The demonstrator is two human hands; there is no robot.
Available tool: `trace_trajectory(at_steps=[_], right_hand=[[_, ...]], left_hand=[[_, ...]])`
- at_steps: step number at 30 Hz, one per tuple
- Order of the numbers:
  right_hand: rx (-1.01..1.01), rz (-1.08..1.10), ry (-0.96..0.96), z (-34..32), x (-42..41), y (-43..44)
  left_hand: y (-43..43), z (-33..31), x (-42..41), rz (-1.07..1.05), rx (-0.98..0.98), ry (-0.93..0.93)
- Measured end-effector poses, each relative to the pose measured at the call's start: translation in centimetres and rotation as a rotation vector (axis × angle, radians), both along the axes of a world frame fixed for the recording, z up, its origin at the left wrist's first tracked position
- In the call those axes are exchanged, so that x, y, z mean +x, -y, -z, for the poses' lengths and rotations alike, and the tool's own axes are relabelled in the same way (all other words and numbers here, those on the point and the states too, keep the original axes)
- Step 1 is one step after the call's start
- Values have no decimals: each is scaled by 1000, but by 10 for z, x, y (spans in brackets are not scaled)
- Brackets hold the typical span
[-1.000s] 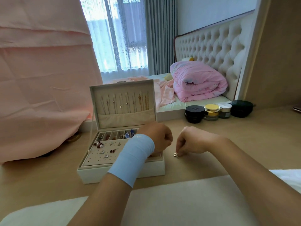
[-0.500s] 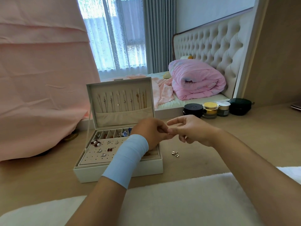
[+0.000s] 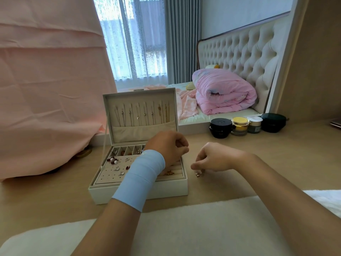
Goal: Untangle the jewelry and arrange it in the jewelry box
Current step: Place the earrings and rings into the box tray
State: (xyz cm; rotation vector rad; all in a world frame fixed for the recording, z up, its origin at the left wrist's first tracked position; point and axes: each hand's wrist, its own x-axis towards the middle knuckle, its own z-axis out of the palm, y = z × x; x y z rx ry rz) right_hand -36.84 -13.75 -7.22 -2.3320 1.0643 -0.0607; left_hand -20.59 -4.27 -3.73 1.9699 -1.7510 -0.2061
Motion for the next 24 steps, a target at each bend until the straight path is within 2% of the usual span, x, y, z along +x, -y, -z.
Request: trace_trajectory(at_steps=[10,20,24], right_hand=[[-97,-55,1,0,4,-4],[-19,-3,410,-27,10,-22],[-6,-19,499,-41,25,-38]], left_hand=[[-10,-4,8,27,-18,-31],[-40,-9,59,4,-6,-59],[-56,-13,85,-9,38,-25]])
